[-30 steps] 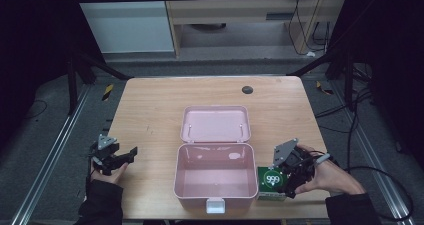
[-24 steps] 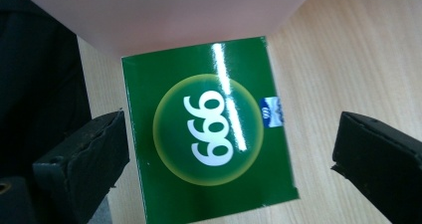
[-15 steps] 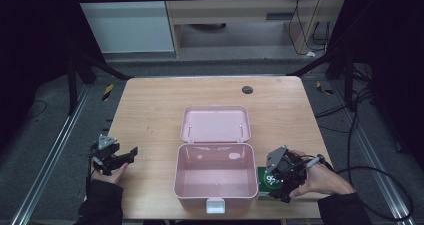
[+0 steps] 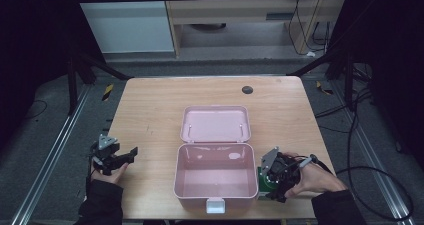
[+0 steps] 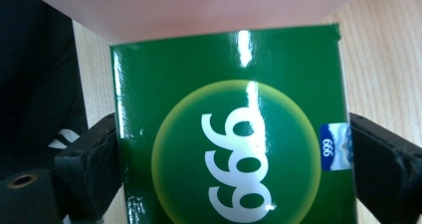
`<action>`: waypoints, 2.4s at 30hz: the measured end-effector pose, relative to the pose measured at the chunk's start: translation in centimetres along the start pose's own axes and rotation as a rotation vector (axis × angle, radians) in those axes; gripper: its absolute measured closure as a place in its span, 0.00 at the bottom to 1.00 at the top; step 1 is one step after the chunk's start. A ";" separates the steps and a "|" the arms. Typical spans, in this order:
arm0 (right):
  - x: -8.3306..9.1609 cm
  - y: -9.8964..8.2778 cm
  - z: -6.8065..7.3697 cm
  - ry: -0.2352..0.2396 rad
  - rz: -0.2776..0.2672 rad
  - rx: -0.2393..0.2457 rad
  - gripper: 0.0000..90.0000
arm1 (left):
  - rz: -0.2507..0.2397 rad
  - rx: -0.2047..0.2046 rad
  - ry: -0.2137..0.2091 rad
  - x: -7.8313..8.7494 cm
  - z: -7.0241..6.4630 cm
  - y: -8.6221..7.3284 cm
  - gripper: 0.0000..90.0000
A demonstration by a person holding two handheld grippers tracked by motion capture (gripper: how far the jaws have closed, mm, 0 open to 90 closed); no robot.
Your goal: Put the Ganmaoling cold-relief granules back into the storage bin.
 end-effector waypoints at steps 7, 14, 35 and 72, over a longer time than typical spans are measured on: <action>0.0 -0.4 0.0 0.026 -0.012 -0.020 0.16 | 0.002 -0.001 0.001 0.0 0.0 0.0 0.28; 0.3 -0.7 -0.1 0.029 0.013 -0.028 0.17 | 0.001 -0.002 0.000 0.0 0.0 0.0 0.28; 8.8 0.3 -0.7 -0.086 -0.054 -0.005 0.17 | 0.008 -0.008 -0.002 0.0 -0.1 -0.1 0.28; 16.0 10.2 -1.0 -0.136 -0.057 0.074 0.18 | 0.009 -0.008 -0.003 0.0 0.0 -0.1 0.28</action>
Point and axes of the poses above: each handheld gripper's, and its own axes: x roughly backward along the jaws, y roughly out of its top, z roughly to its left, the point moved 7 cm from there along -x, roughly forward along the jaws, and after that the axes turned 8 degrees about x, right-handed, at the moved point
